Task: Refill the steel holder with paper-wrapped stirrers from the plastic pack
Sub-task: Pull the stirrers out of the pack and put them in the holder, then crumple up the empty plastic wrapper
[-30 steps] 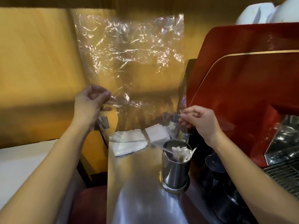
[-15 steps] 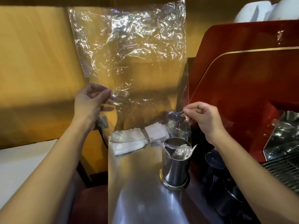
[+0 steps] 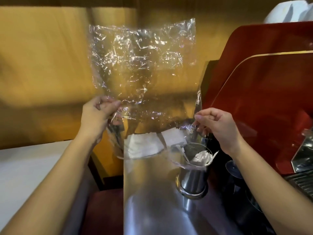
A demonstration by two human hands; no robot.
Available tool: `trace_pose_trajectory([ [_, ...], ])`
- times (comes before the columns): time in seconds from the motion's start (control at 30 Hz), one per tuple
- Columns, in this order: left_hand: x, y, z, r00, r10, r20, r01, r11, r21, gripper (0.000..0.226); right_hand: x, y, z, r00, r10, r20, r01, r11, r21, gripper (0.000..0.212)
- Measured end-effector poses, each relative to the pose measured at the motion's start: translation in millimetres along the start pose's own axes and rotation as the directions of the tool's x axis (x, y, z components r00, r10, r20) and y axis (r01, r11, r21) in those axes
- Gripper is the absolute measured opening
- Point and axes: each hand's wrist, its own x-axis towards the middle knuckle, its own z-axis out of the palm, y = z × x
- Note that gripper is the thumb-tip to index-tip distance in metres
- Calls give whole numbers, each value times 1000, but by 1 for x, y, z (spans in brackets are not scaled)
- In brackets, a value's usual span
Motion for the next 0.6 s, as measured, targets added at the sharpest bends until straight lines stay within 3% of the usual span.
trace_pose_trajectory([
  [0.27,-38,-24,-28,990,-144,13,144,990,3,16,-13,13,29,995,56,79,-60,997,51,5],
  [0.4,-57,-40,-41,974,-226,14,225,974,37,14,-22,26,40,986,122,115,-130,989,67,15],
  [0.6,-82,-51,-51,957,-277,89,272,960,65,7,-33,42,49,971,221,88,-230,967,105,13],
])
